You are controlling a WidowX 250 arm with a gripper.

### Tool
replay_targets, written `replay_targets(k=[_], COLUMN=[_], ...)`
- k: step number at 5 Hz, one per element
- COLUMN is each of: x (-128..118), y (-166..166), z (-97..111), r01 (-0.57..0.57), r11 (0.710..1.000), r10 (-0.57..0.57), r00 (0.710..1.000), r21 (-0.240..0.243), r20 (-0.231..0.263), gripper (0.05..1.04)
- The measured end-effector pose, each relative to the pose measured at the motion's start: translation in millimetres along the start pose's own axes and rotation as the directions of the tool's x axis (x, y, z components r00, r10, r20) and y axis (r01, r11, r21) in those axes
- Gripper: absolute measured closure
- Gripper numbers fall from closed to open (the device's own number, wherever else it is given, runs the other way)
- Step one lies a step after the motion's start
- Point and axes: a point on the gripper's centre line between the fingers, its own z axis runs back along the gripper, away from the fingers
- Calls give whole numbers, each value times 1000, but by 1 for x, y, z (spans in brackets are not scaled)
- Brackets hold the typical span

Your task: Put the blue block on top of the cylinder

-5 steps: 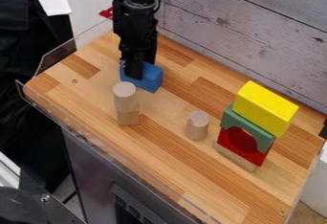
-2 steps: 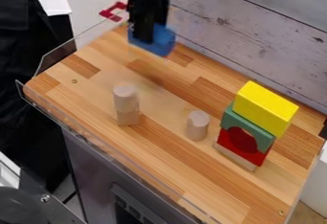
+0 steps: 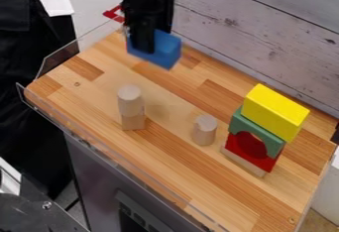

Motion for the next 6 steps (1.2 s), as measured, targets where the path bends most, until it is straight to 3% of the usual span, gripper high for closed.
replay_targets(k=[2, 4, 6], x=[11, 13, 10], y=[32, 30, 38], z=[-4, -3, -13], r01=[-56, -53, -45], r11=[998, 999, 998], r10=[57, 53, 48], r00=[998, 998, 997], r21=[27, 9, 50], r20=[-33, -47, -61], gripper=[543, 543, 543])
